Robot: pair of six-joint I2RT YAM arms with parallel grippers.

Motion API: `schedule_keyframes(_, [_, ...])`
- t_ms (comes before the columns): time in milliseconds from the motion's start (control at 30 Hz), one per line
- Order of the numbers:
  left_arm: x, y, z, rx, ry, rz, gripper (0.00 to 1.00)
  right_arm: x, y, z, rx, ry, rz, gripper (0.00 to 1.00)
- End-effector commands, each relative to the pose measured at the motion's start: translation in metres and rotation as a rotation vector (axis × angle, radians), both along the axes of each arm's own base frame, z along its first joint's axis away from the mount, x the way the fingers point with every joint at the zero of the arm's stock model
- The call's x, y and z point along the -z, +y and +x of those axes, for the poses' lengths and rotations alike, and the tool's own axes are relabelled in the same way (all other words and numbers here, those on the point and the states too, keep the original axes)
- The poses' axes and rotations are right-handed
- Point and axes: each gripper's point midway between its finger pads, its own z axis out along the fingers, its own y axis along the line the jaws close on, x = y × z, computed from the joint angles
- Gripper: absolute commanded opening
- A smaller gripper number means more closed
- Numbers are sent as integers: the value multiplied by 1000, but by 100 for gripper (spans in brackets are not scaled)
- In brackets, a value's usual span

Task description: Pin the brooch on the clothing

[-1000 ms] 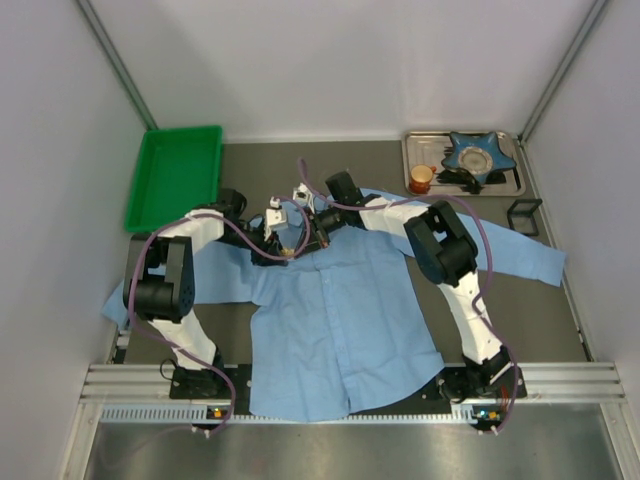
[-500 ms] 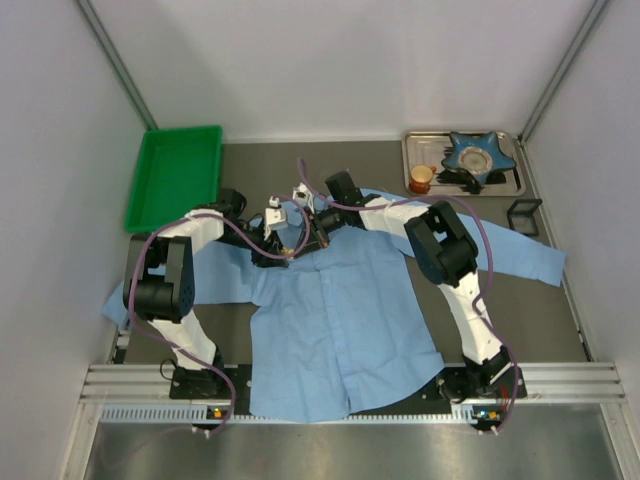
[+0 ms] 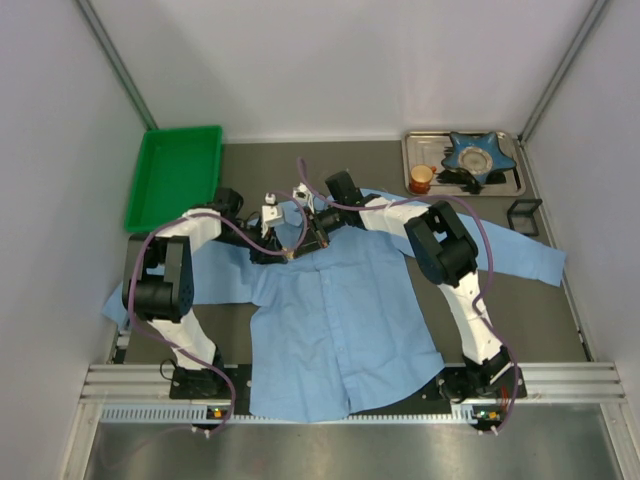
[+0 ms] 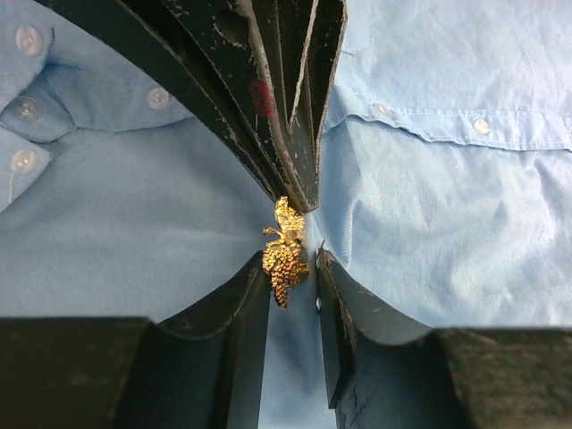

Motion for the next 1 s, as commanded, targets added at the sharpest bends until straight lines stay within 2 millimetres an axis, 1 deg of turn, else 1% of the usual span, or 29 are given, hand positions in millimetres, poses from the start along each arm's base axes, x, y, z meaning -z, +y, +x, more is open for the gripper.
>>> schedule_keyframes(0, [-10,-4,6,14,-9,-54,32,-42,8,-8,-44,-112,93,0])
schedule_keyframes(267, [-11,-4,6,16,5,-63,28,-44,8,-7,-39,-137,99,0])
schedule_keyframes(733, [-14,-1,9,-3,24,-82,30,-43,7,-5,-27,-155,103,0])
schedule_keyframes(967, [-13,-1,8,1,38,-87,25,-45,7,-7,-29,-167,108,0])
